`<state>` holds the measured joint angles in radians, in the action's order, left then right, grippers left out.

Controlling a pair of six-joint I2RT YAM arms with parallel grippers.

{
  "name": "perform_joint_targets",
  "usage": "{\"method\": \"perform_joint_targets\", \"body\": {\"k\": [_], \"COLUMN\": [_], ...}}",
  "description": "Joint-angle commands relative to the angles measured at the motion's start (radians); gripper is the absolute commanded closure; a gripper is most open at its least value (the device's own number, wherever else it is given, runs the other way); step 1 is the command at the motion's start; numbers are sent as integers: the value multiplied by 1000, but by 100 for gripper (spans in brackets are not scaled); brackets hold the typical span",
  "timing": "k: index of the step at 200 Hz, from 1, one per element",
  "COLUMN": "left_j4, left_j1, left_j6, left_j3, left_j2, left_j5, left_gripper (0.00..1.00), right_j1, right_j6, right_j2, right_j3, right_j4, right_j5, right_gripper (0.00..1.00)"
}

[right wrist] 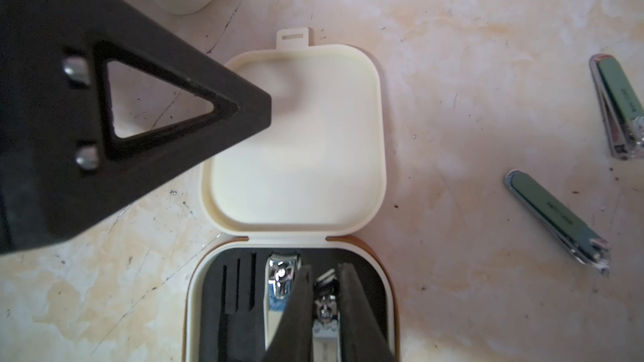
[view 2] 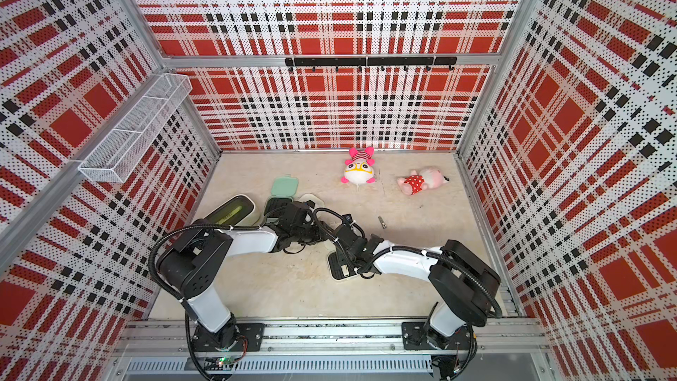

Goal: Organize nail clipper sets
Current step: Place the nail clipper in the storage box.

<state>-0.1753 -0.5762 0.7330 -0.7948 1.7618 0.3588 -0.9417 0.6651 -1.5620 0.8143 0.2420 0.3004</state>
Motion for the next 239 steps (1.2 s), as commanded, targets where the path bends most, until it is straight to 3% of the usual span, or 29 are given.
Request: {"method": "perform_joint_targets", "body": {"k": [1, 239], "left_j4": [40, 53], "left_j1": [6, 4], "left_j6": [-12, -11], "left_j3": [-3, -12], "left_j2": [8, 4], "left_j5": [-12, -21], "left_gripper": [57, 57], "right_j1": [-5, -5], "right_j6": [-18, -37], "right_j2": [7, 26], "right_j3": [-9, -91], "right_j4": [-46, -87], "right_j5": [6, -89], "right_gripper": [93, 93]}}
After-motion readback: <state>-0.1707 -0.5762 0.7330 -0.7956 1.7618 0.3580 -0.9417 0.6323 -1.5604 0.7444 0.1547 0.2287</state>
